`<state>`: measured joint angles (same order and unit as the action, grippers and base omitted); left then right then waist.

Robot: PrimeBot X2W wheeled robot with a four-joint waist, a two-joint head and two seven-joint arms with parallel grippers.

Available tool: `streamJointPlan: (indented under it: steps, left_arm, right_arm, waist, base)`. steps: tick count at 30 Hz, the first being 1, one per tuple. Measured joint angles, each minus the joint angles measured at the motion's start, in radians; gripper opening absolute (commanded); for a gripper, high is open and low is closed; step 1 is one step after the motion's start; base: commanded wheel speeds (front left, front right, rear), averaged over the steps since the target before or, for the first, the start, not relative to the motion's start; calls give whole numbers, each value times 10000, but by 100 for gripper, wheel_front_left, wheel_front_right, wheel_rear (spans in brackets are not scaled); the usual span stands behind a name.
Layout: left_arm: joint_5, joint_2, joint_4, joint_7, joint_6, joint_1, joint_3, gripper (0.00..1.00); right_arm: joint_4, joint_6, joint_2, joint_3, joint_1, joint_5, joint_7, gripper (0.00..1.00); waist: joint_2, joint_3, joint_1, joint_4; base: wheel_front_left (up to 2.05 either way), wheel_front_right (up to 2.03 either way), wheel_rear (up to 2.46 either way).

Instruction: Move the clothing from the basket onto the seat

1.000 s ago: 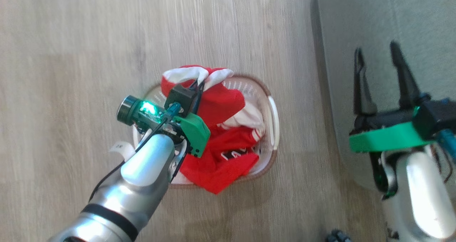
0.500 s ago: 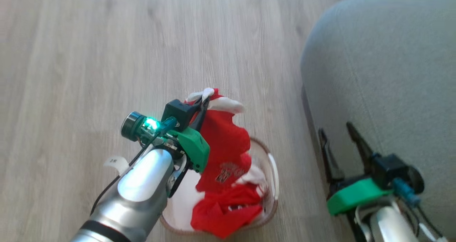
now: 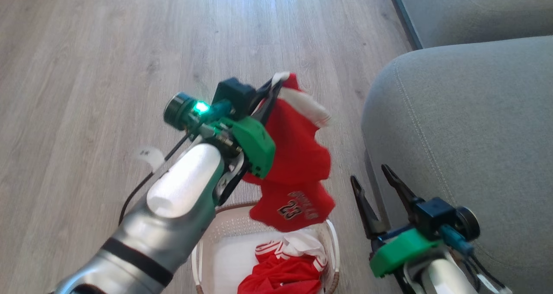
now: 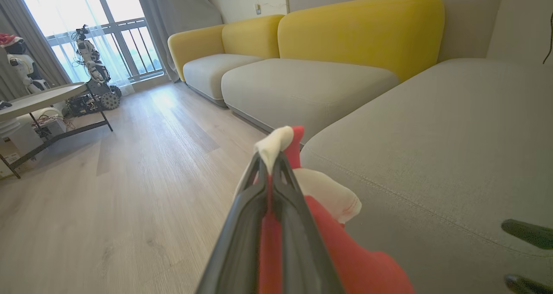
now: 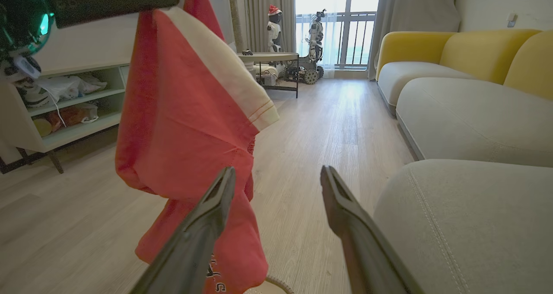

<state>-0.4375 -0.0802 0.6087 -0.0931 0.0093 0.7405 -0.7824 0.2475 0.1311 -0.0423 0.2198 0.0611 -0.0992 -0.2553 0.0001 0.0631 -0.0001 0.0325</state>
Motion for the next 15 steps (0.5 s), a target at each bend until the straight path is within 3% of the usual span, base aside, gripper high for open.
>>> streamJointPlan:
  steps: [15]
  left_arm:
    - [-165,316,-545,479,-2,1125,-290,0]
  right_arm:
    - [1367,0,-82,867,1676,378,0,100]
  waist:
    - [-1,222,0,-139]
  base:
    - [0,0,0]
